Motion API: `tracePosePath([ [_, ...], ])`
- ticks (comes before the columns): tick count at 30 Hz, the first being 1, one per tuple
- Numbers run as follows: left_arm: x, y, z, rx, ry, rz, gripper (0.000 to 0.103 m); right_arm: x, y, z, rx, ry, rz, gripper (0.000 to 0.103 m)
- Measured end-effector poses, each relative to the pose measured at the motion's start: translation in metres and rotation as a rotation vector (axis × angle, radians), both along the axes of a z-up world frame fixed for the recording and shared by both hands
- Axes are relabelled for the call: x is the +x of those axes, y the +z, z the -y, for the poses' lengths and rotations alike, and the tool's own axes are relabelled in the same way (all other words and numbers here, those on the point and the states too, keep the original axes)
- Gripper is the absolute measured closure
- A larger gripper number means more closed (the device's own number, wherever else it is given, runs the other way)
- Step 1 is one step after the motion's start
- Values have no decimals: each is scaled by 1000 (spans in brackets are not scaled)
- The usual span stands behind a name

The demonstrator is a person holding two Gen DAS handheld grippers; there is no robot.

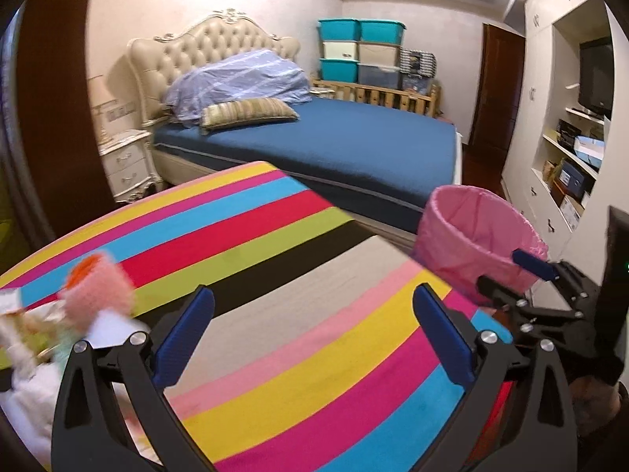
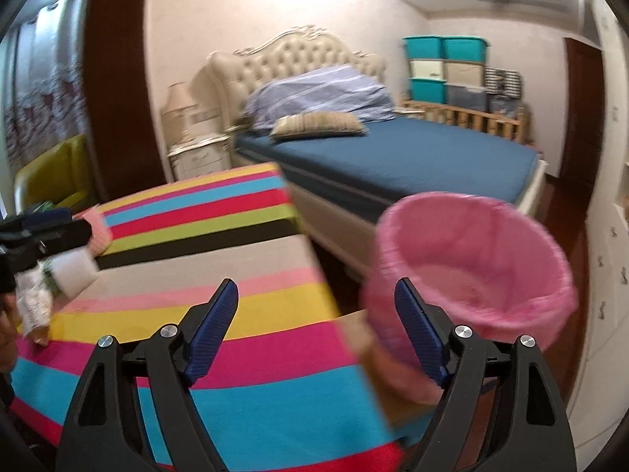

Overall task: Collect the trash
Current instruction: 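Return both tools to the trash pile on the table, then grasp the printed paper bag with the right gripper while the left gripper grasps the L-shaped foam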

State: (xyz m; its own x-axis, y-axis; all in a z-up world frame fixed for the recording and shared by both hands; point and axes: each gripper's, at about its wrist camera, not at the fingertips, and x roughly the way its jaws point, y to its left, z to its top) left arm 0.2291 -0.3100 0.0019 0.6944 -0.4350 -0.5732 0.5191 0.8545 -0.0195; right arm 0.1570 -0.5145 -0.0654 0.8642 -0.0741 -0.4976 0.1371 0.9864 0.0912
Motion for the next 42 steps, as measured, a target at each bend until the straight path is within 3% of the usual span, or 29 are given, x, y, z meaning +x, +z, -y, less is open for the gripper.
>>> tracePosePath([
  [7,-29,8,-103,20,157,34,5,13,0,-91,-19,182,-31,25],
  [15,-61,3,-239,6,421,13,5,15,8,-185,-45,364,-32,25],
  [21,-84,-10,-309,13,572,-7,5,13,12,-236,-51,471,-36,25],
  [29,-103,-40,-339,69,618,-60,5,11,1,-287,-67,574,-88,19],
  [37,-96,-54,-333,83,602,-82,5,37,-16,-310,-37,548,-193,19],
  [41,-94,-61,-330,63,593,-111,5,41,-20,-318,-85,540,-202,19],
  [42,-93,-62,-329,51,589,-118,5,40,-20,-318,-98,539,-196,25],
])
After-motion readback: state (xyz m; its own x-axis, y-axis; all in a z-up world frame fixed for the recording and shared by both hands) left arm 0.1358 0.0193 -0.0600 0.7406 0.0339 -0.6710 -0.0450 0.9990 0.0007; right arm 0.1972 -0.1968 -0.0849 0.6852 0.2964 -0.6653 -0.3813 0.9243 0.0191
